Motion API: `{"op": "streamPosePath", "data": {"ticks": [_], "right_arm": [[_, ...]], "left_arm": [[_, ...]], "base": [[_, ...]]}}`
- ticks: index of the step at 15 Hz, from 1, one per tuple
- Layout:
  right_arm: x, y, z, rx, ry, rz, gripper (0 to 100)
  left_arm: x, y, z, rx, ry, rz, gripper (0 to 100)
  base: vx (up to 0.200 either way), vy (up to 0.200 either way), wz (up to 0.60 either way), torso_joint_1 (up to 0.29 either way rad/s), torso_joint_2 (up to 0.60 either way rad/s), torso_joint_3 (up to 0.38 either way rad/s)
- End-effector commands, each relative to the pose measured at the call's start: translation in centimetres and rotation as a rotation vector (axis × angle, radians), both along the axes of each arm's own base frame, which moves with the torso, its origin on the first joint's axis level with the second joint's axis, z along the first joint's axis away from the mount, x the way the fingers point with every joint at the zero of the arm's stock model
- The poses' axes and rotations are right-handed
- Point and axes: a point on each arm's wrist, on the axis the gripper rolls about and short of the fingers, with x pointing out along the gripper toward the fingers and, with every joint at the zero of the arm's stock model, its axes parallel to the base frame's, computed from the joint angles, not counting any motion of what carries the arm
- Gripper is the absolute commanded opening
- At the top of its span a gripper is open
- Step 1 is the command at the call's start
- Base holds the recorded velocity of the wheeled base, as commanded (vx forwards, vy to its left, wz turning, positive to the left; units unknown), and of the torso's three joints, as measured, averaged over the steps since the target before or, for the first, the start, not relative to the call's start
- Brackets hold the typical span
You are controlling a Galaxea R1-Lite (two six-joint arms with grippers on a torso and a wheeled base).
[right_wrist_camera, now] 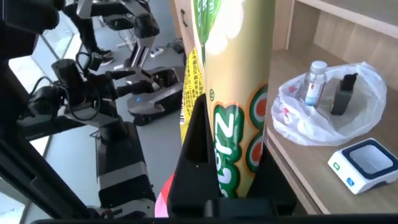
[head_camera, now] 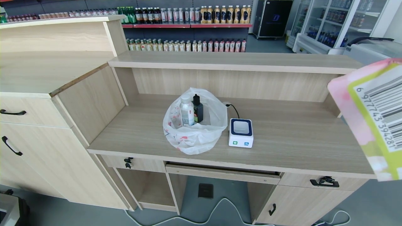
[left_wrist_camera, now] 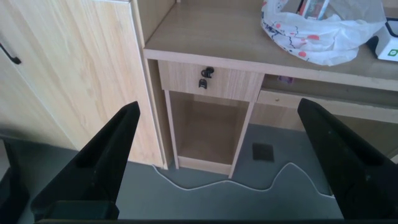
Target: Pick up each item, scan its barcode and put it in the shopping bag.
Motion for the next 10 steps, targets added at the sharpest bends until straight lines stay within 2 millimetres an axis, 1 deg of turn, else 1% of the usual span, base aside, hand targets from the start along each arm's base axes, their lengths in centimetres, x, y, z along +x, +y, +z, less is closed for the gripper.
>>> {"op": "streamPosePath", "data": {"ticks": [1, 2, 6, 10], "right_arm": [[-0.7, -0.11, 0.22, 0.002, -0.023, -0.024, 0], [-0.66, -0.18, 0.22, 0.007, -0.011, -0.047, 0], [-0.75, -0.12, 0.3, 0.011, -0.009, -0.036, 0], [-1.43, -0.12, 0.36, 0.013, -0.021, -0.03, 0]], "left_arm": [[0.0, 0.0, 0.0, 0.0, 0.0, 0.001, 100], [0.0, 0.0, 0.0, 0.0, 0.0, 0.001, 100], [0.0, 0.0, 0.0, 0.0, 0.0, 0.001, 100], [0.0, 0.0, 0.0, 0.0, 0.0, -0.001, 100]], "base": [[0.0, 0.0, 0.0, 0.0, 0.0, 0.0], [0.0, 0.0, 0.0, 0.0, 0.0, 0.0], [0.0, 0.0, 0.0, 0.0, 0.0, 0.0], [0.0, 0.0, 0.0, 0.0, 0.0, 0.0]]}}
